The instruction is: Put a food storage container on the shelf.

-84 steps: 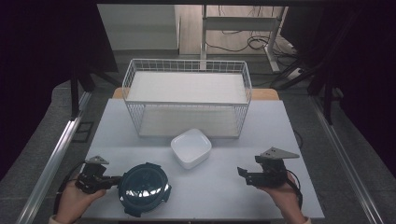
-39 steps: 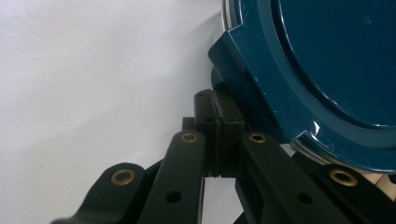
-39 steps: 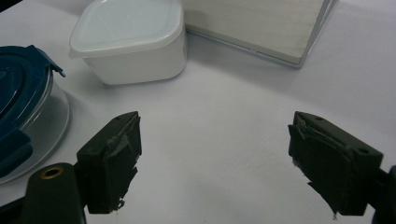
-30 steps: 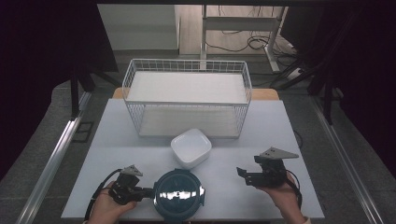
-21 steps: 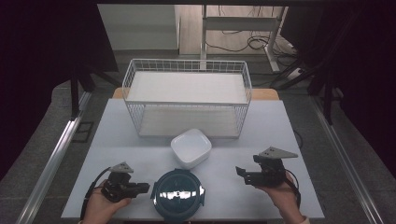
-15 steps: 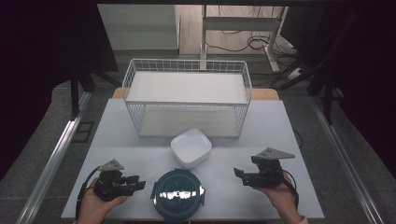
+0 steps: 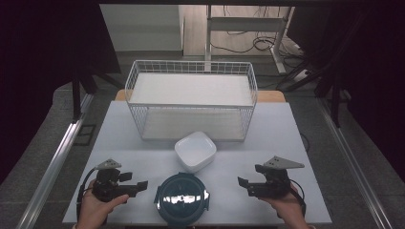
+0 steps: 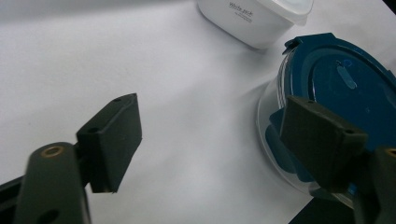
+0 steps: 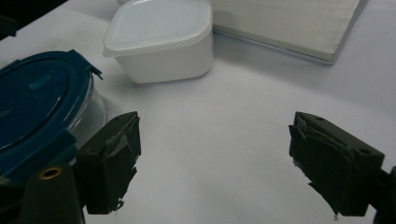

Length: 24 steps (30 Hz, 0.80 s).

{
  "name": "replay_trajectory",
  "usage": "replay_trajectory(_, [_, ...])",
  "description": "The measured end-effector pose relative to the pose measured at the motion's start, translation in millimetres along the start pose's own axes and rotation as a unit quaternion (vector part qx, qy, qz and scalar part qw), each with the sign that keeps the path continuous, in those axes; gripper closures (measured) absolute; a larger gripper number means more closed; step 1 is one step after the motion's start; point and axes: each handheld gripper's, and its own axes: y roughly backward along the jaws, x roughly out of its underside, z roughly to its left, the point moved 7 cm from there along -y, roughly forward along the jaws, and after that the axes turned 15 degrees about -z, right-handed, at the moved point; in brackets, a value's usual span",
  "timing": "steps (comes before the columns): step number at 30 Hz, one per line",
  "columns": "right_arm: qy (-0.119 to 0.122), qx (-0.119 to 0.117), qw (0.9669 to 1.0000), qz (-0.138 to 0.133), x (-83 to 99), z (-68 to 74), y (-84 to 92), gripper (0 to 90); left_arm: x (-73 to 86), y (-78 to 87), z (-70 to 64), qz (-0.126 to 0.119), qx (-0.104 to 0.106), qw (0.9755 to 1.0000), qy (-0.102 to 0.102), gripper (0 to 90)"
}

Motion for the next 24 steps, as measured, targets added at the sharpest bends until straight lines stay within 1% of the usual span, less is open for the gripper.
replay_trajectory(1, [0.0,0.0,1.0,0.0,0.0,0.0,0.0,16.2,-0.5,-0.3,-0.4,-0.001,0.001,1.0,0.002,19.0])
replay_trajectory(2, [-0.014,-0.007,0.9999,0.0,0.8,4.1,-0.1,16.2,-2.5,-0.7,-2.3,-0.006,0.008,0.9999,0.004,17.8])
replay_trajectory(3, [-0.014,-0.007,0.9999,0.0,0.8,4.1,-0.1,16.2,-2.5,-0.7,-2.3,-0.006,0.008,0.9999,0.004,17.4])
replay_trajectory(4, [-0.018,-0.01,0.9998,-0.001,1.0,5.7,-0.3,16.2,-3.6,-0.7,-4.1,-0.008,0.015,0.9998,0.007,17.4])
replay_trajectory(6, [-0.038,-0.015,0.9992,0.001,2.5,11.9,-1.3,16.2,-4.4,-0.8,-7.1,-0.01,0.029,0.9995,0.012,16.3])
replay_trajectory(7, [-0.054,-0.026,0.9982,0.006,5.9,18.7,-3.8,15.7,-4.4,-1.5,-8.8,-0.01,0.037,0.9991,0.018,15.4])
replay_trajectory(8, [-0.058,-0.03,0.9978,0.009,7.6,21.4,-5.1,15.4,-4.2,-2.0,-9.6,-0.009,0.041,0.9989,0.02,15.3])
replay_trajectory(9, [-0.058,-0.03,0.9978,0.009,7.6,21.4,-5.1,15.4,-4.2,-2.0,-9.6,-0.009,0.041,0.9989,0.02,15.1])
replay_trajectory(10, [-0.07,-0.043,0.9965,0.018,12.0,29.4,-8.2,14.7,-3.8,-3.7,-11.3,-0.007,0.048,0.9985,0.025,14.9])
replay_trajectory(11, [-0.073,-0.048,0.9959,0.024,14.4,33.2,-9.7,14.2,-3.5,-4.8,-12.2,-0.006,0.05,0.9984,0.025,14.7])
replay_trajectory(12, [-0.073,-0.048,0.9959,0.024,14.4,33.2,-9.7,14.2,-3.5,-4.8,-12.2,-0.006,0.05,0.9984,0.025,14.6])
replay_trajectory(13, [-0.084,-0.058,0.9943,0.03,18.0,41.2,-12.4,13.4,-3.0,-5.8,-13.5,-0.004,0.052,0.9983,0.026,14.6])
replay_trajectory(14, [-0.089,-0.063,0.9935,0.033,19.5,44.7,-13.5,13.0,-2.3,-7.5,-16.4,-0.002,0.06,0.9977,0.031,14.6])
replay_trajectory(15, [-0.089,-0.063,0.9935,0.033,19.5,44.7,-13.5,13.0,-2.3,-7.5,-16.4,-0.002,0.06,0.9977,0.031,14.6])
replay_trajectory(16, [-0.099,-0.071,0.9919,0.034,21.6,51.4,-15.8,12.5,-1.6,-8.5,-18.9,0.0,0.068,0.997,0.036,14.6])
replay_trajectory(17, [-0.099,-0.071,0.9919,0.034,21.6,51.4,-15.8,12.5,-1.6,-8.5,-18.9,0.0,0.068,0.997,0.036,14.6])
replay_trajectory(18, [-0.113,-0.08,0.9896,0.04,24.0,58.5,-18.2,11.8,-0.6,-10.0,-20.8,0.001,0.073,0.9964,0.042,14.7])
replay_trajectory(19, [-0.113,-0.08,0.9896,0.04,24.0,58.5,-18.2,11.8,-0.6,-10.0,-20.8,0.001,0.073,0.9964,0.042,14.6])
replay_trajectory(20, [-0.121,-0.086,0.988,0.044,26.1,63.2,-20.7,11.4,0.9,-11.9,-22.4,0.004,0.076,0.9961,0.044,14.6])
replay_trajectory(21, [-0.121,-0.086,0.988,0.044,26.1,63.2,-20.7,11.4,0.9,-11.9,-22.4,0.004,0.076,0.9961,0.044,14.5])
replay_trajectory(22, [-0.128,-0.091,0.9863,0.049,28.7,67.7,-24.1,11.2,2.3,-13.6,-24.4,0.006,0.079,0.9958,0.046,14.3])
replay_trajectory(24, [-0.136,-0.096,0.9847,0.052,30.1,70.9,-26.6,11.2,3.0,-14.1,-25.5,0.008,0.083,0.9953,0.049,14.3])
